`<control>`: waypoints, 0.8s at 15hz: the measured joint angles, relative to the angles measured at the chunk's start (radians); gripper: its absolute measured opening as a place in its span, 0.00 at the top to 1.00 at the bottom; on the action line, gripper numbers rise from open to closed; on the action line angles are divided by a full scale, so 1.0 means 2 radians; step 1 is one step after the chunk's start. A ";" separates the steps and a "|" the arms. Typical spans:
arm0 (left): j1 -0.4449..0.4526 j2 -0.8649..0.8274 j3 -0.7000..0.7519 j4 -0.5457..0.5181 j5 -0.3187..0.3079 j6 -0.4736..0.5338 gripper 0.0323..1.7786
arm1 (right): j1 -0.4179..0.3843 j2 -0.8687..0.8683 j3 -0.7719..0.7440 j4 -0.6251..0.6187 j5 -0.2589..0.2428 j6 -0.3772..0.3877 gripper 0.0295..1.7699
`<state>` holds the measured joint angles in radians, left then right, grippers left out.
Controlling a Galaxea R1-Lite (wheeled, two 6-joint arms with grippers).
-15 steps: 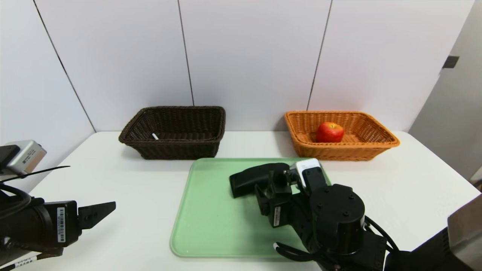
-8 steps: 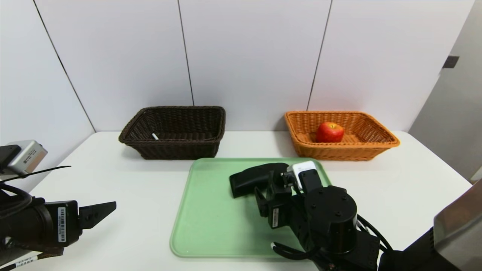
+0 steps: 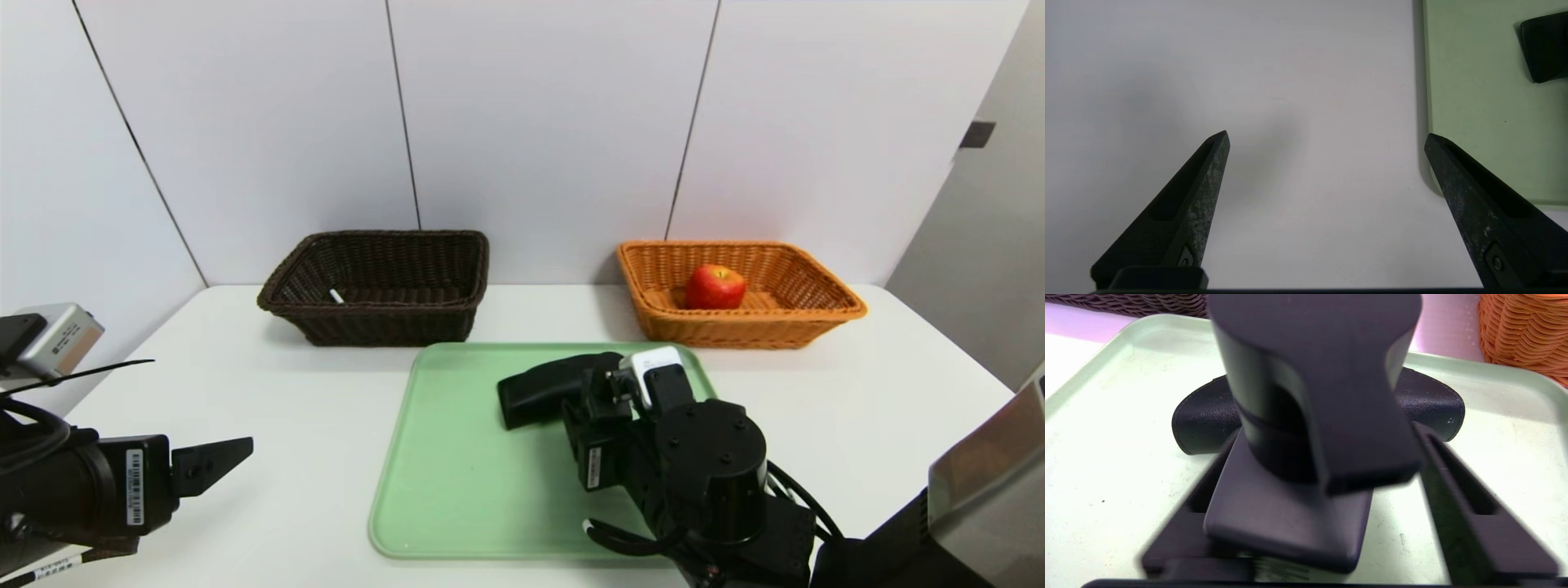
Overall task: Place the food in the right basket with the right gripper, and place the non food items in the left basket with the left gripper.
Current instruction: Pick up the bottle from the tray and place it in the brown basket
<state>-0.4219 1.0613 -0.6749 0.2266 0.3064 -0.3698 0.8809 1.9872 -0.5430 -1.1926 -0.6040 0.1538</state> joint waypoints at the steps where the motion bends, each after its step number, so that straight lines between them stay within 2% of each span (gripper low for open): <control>1: 0.000 0.000 0.000 0.000 0.000 0.000 0.05 | 0.000 0.000 0.000 0.000 0.000 0.000 0.41; 5: -0.001 0.002 0.000 -0.001 -0.001 0.000 0.05 | 0.001 0.001 0.000 -0.001 0.002 -0.002 0.66; 12: -0.001 0.005 0.001 -0.001 -0.002 0.000 0.05 | 0.004 -0.006 0.014 -0.023 0.003 -0.004 0.66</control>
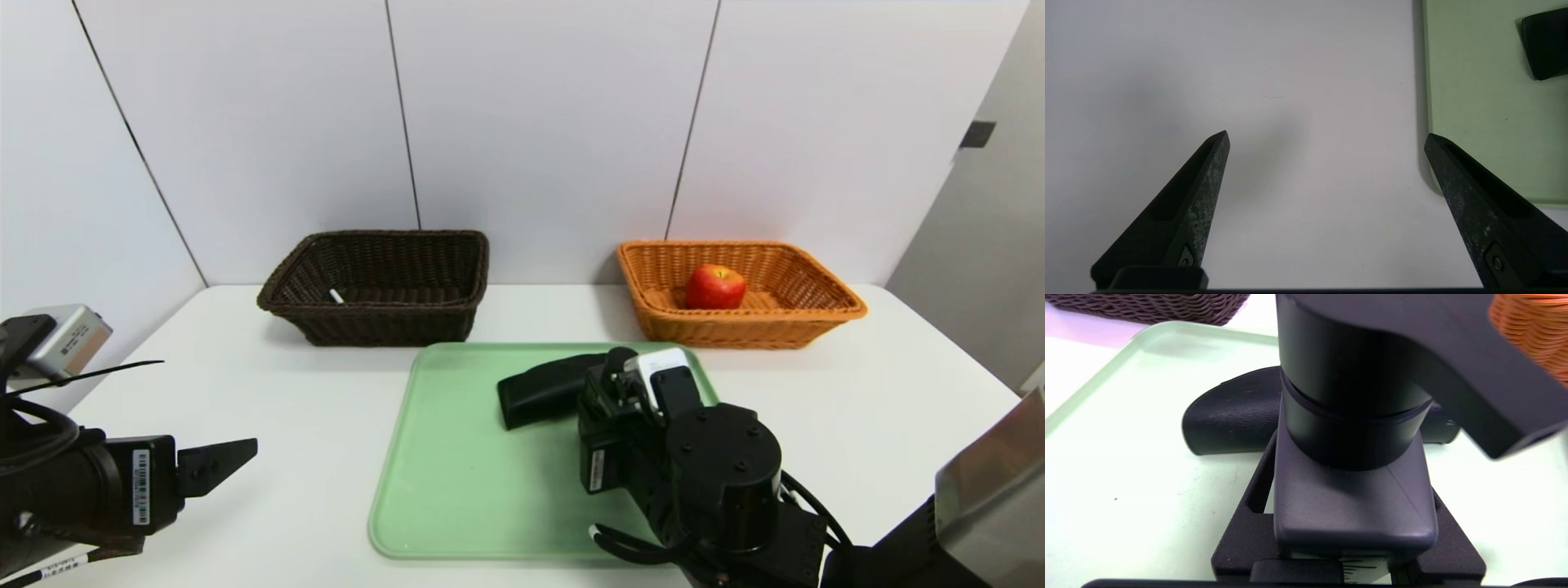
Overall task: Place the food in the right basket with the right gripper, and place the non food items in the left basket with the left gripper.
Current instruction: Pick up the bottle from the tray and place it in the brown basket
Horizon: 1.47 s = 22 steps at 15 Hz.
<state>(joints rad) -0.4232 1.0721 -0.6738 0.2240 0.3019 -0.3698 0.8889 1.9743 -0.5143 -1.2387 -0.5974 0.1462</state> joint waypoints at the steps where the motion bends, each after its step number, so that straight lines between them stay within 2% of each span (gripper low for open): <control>1: 0.000 0.000 0.000 0.000 0.000 0.000 0.05 | 0.000 -0.005 0.003 0.000 0.001 -0.002 0.66; 5: 0.000 0.000 -0.001 0.000 0.000 0.000 0.05 | -0.001 -0.036 -0.004 0.007 0.017 -0.015 0.66; 8: -0.001 -0.001 0.000 0.001 0.000 0.000 0.05 | -0.002 -0.072 -0.048 0.049 0.028 -0.037 0.66; 12: -0.002 -0.001 0.001 0.001 0.000 0.006 0.05 | -0.007 -0.113 -0.157 0.169 0.058 -0.039 0.66; 16: -0.005 0.001 0.002 0.001 0.000 0.009 0.05 | -0.021 -0.115 -0.278 0.283 0.100 -0.039 0.66; 19: -0.007 0.002 0.003 0.001 0.000 0.009 0.05 | -0.028 -0.090 -0.366 0.338 0.126 -0.039 0.66; 22: -0.009 0.004 0.001 0.001 0.000 0.009 0.05 | -0.038 -0.042 -0.445 0.361 0.152 -0.040 0.66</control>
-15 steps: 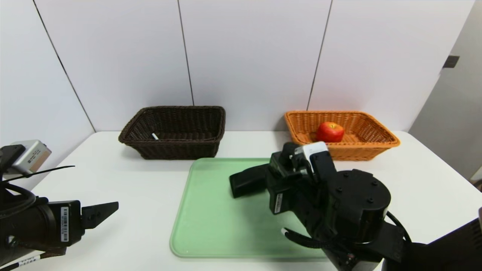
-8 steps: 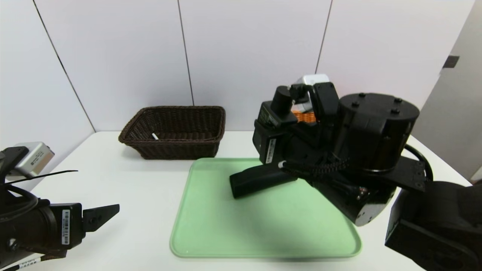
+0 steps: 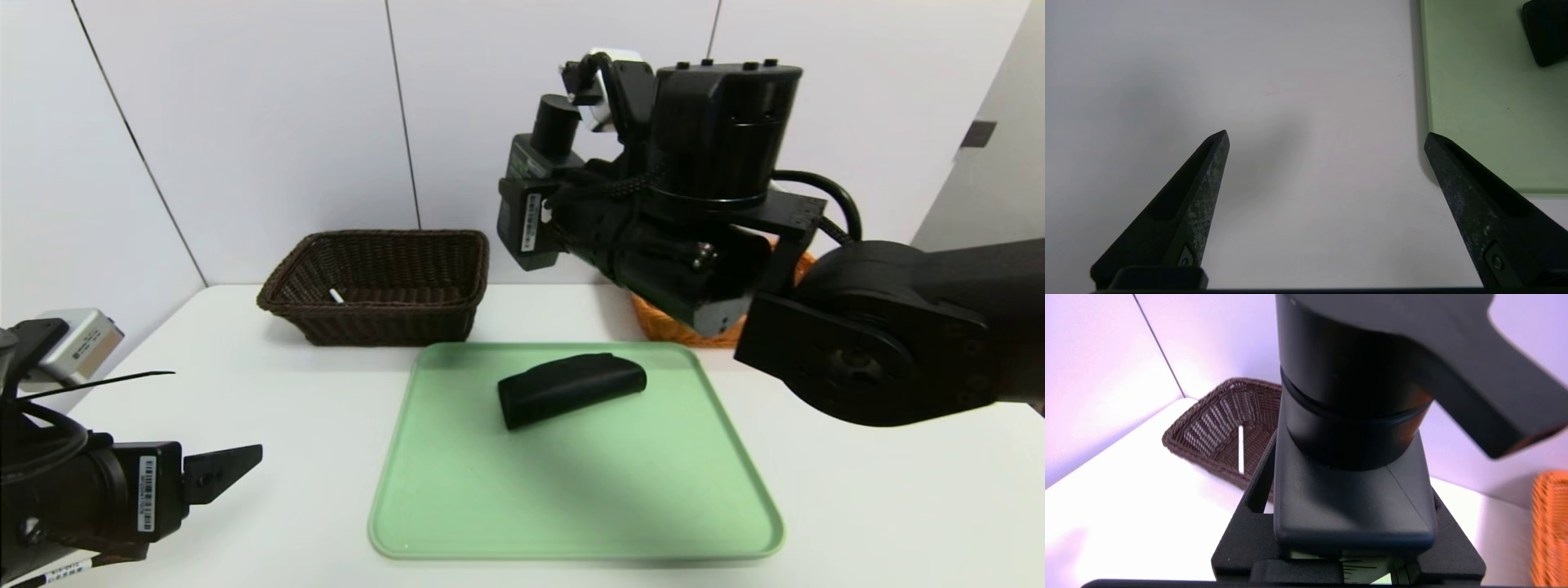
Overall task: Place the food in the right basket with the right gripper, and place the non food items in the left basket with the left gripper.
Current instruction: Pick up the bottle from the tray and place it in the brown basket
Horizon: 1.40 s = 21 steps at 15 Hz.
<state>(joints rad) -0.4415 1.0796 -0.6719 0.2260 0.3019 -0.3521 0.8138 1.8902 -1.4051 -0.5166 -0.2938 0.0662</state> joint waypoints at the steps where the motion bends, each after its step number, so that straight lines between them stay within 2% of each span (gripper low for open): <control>1: 0.000 0.002 -0.001 0.000 0.000 0.000 0.05 | -0.004 0.019 -0.028 0.006 0.008 0.000 0.66; 9: 0.000 0.027 -0.006 -0.001 0.000 0.000 0.05 | -0.044 0.178 -0.258 0.062 0.065 0.006 0.66; 10: 0.000 0.030 -0.005 -0.001 0.001 0.000 0.05 | -0.046 0.195 -0.267 0.063 0.077 0.009 0.66; 12: 0.000 0.034 -0.003 0.001 0.001 0.000 0.05 | -0.049 0.222 -0.275 0.046 0.086 0.014 0.66; 17: 0.000 0.046 -0.003 0.001 0.004 0.000 0.05 | -0.059 0.277 -0.279 -0.052 0.123 0.021 0.66; 21: 0.000 0.052 0.000 0.001 0.003 0.002 0.05 | -0.061 0.291 -0.280 -0.058 0.154 0.030 0.66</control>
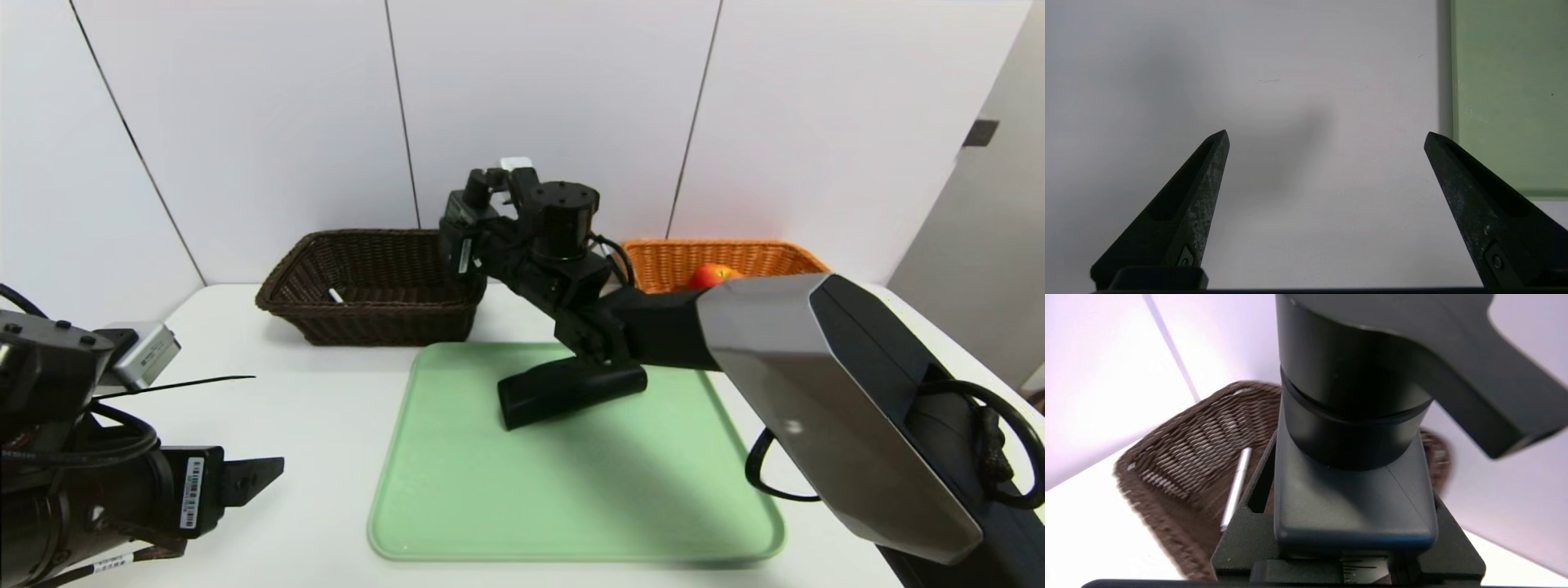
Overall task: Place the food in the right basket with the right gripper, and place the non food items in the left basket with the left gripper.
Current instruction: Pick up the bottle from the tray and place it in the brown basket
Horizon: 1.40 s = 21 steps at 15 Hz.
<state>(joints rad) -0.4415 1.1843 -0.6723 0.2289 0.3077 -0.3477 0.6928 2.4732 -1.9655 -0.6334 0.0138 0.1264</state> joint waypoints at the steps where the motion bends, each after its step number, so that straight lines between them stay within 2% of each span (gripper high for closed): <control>1: 0.000 0.001 0.000 0.000 0.000 0.004 0.05 | 0.000 0.002 -0.001 0.000 0.002 0.000 0.66; 17: -0.004 0.011 0.000 -0.001 -0.002 0.008 0.05 | 0.005 0.013 -0.002 0.002 0.027 0.001 0.66; 21: -0.004 0.009 0.000 -0.001 -0.002 0.008 0.05 | 0.008 0.014 -0.002 0.001 0.027 0.000 0.41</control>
<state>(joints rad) -0.4491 1.2032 -0.6719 0.2260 0.3038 -0.3323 0.7085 2.5017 -1.9696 -0.6311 0.0672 0.1268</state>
